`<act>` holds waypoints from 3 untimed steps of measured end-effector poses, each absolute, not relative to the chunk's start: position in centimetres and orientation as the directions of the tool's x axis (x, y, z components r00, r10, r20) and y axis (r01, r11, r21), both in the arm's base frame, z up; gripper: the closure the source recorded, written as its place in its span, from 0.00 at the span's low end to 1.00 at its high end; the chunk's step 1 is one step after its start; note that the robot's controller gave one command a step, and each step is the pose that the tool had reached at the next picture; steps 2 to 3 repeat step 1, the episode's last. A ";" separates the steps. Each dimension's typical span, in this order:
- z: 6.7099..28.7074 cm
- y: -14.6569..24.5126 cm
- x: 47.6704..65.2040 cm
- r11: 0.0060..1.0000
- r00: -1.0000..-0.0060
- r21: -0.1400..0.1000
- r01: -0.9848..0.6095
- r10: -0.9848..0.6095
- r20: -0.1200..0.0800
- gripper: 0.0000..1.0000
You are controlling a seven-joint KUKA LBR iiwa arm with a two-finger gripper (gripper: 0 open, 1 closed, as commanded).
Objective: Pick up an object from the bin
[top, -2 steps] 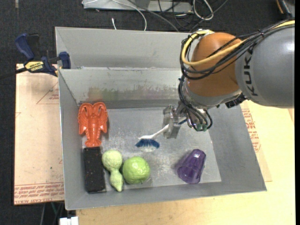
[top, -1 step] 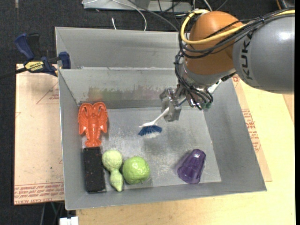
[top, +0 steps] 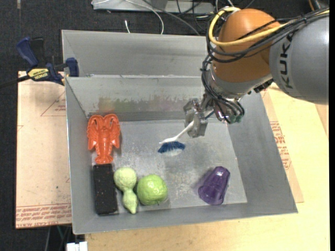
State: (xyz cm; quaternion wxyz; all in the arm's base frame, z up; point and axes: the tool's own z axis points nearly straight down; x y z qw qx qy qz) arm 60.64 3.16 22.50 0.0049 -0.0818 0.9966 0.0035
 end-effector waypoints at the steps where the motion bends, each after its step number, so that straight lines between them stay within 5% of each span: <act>1: 23.6 3.0 61.7 0.998 -0.997 0.006 -0.062 -0.062 -0.038 1.00; 3: 23.6 3.0 61.7 0.998 -0.997 0.006 -0.062 -0.062 -0.038 1.00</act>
Offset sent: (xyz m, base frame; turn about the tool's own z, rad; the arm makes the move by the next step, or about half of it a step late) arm -0.0164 0.0091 -0.0438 -0.0681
